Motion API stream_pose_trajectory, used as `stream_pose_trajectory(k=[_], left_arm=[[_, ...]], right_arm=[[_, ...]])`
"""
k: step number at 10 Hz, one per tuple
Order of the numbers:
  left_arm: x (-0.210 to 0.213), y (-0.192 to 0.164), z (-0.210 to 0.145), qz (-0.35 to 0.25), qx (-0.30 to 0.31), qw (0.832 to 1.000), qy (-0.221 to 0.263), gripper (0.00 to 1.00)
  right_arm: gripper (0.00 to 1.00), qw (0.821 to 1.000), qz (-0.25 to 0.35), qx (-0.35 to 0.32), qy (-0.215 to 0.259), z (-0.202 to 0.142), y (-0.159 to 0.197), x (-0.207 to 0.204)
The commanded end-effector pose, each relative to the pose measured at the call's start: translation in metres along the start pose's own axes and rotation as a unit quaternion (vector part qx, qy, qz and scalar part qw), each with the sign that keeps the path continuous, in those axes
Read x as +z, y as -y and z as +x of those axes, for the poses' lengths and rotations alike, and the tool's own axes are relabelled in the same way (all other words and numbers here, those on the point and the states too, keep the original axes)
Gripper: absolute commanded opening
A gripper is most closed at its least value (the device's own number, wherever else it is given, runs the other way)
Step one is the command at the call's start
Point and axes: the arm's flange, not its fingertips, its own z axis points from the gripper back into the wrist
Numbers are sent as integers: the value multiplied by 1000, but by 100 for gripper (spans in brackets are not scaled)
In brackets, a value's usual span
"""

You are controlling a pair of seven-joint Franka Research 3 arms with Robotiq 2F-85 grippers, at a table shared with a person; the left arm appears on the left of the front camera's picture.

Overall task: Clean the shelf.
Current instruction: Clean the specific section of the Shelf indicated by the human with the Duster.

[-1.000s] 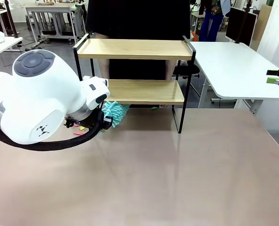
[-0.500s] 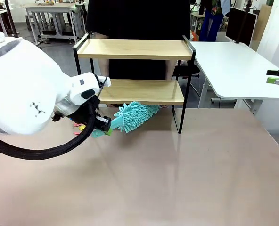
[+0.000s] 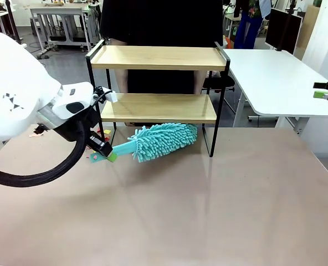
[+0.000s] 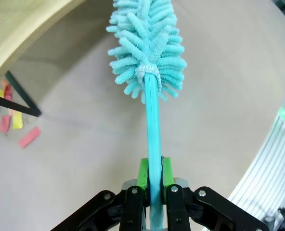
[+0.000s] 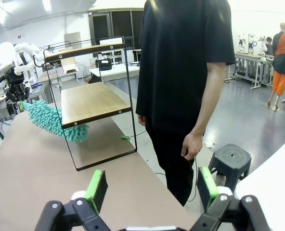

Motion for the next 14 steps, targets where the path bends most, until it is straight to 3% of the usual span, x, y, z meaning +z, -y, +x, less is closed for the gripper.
stream_pose_trajectory(k=[1,5,6,7,9,10,11,12,14], left_arm=[[22,-6,-43,-44,-19,999,-6,13],[105,-19,-58,-88,-113,987,-75,13],[120,-20,-55,-91,-94,986,-106,13],[131,-21,-54,-82,-98,981,-148,13],[153,-16,-51,-64,-123,975,-172,13],[158,-10,-46,-39,-104,975,-190,13],[157,-3,-43,-1,-125,970,-208,13],[154,-12,-54,-62,-106,977,-173,13],[154,-12,-54,-62,-106,977,-173,13]], right_arm=[[100,1000,1,4,1,4,-1,-2],[100,1000,1,4,1,4,-1,-2],[100,1000,1,4,1,4,-1,-2],[100,1000,1,4,1,4,-1,-2],[100,1000,1,4,1,4,-1,-2],[100,1000,1,4,1,4,-1,-2],[100,1000,1,4,1,4,-1,-2],[100,1000,1,4,1,4,-1,-2],[100,1000,1,4,1,4,-1,-2]])
